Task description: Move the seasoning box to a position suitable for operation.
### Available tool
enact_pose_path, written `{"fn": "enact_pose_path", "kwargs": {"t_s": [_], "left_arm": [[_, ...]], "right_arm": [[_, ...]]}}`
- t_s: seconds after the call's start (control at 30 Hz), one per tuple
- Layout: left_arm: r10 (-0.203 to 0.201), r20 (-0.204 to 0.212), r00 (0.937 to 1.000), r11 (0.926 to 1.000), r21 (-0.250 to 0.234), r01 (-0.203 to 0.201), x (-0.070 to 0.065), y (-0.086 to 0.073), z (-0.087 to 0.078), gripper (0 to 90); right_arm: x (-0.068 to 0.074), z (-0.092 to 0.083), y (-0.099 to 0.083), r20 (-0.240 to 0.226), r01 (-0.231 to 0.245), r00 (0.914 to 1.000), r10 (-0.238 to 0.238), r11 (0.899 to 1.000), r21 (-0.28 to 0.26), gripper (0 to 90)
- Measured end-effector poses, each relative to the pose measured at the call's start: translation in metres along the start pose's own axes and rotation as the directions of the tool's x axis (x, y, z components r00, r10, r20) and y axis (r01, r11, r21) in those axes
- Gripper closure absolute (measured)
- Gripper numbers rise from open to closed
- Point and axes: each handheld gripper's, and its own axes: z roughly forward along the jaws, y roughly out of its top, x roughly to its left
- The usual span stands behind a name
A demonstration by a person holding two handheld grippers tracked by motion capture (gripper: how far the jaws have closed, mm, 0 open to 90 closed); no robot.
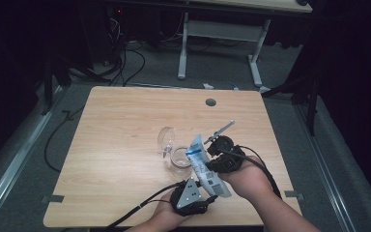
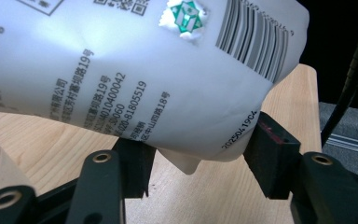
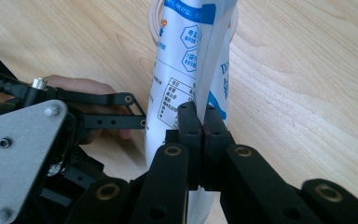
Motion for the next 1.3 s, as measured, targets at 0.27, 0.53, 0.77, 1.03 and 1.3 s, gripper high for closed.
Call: {"fn": "enact_pose_path", "kwargs": {"t_s": [0.27, 0.53, 0.77, 1.03, 1.3], "left_arm": [[-0.009, -0.004, 1.0, 1.0, 0.004, 0.009, -0.001, 0.002, -0.003, 48.8], [-0.015, -0.021, 0.9997, 0.9996, 0.021, 0.016, 0.001, 0.0, -0.007, 48.7], [-0.025, -0.023, 0.9994, 0.9995, 0.017, 0.025, 0.002, 0.0, -0.01, 47.9], [-0.022, -0.023, 0.9995, 0.9997, 0.01, 0.022, 0.003, 0.001, -0.012, 47.7], [-0.023, -0.012, 0.9997, 0.9997, -0.005, 0.023, 0.003, 0.003, -0.014, 47.2]], "right_arm": [[0.0, 0.001, 0.004, 0.006, 0.01, 0.9999, -0.01, 1.0, 0.014, 89.6], [0.0, 0.007, 0.01, 0.004, 0.029, 0.9996, -0.029, 0.999, 0.025, 89.7], [0.003, 0.011, 0.018, 0.008, 0.053, 0.9985, -0.053, 0.998, 0.037, 89.7], [0.003, 0.012, 0.025, 0.017, 0.066, 0.9977, -0.066, 0.997, 0.04, 89.8], [0.002, 0.011, 0.029, 0.021, 0.069, 0.9973, -0.07, 0.997, 0.044, 89.8]]}}
